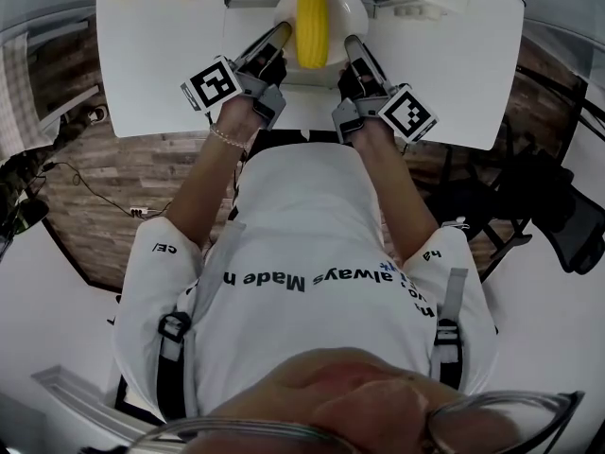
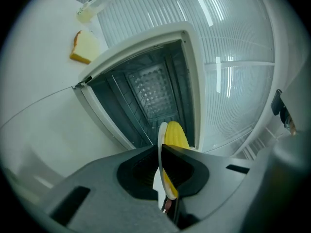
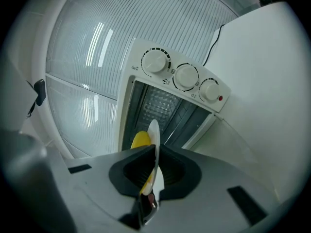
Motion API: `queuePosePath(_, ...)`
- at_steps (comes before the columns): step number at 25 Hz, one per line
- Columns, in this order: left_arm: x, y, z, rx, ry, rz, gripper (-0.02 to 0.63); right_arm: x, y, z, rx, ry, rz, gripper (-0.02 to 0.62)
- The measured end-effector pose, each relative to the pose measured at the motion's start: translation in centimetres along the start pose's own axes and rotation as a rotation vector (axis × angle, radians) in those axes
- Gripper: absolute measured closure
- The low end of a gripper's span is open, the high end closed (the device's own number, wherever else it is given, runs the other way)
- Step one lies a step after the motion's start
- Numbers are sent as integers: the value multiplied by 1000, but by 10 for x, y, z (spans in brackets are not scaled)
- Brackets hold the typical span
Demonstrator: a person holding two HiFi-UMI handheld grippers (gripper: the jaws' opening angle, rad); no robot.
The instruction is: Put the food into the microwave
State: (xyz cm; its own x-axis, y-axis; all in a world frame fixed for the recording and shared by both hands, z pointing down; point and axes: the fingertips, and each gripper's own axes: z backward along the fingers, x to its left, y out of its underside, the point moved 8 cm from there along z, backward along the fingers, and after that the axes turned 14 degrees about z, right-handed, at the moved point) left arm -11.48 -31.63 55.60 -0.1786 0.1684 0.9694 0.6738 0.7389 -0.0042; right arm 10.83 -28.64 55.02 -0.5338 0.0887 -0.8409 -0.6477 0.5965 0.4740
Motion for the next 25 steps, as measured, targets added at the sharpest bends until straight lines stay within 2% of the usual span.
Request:
queuePosePath(5, 10, -9, -11, 3, -17, 2, 588, -11, -1, -13, 1, 12, -4, 572)
queuePosePath(10, 19, -20, -26, 4, -30, -6, 588, -24, -8, -27, 15, 22, 35, 572)
queuePosePath(25, 34, -42, -55, -10, -39, 15, 588, -44, -13, -57, -24, 42, -46, 572)
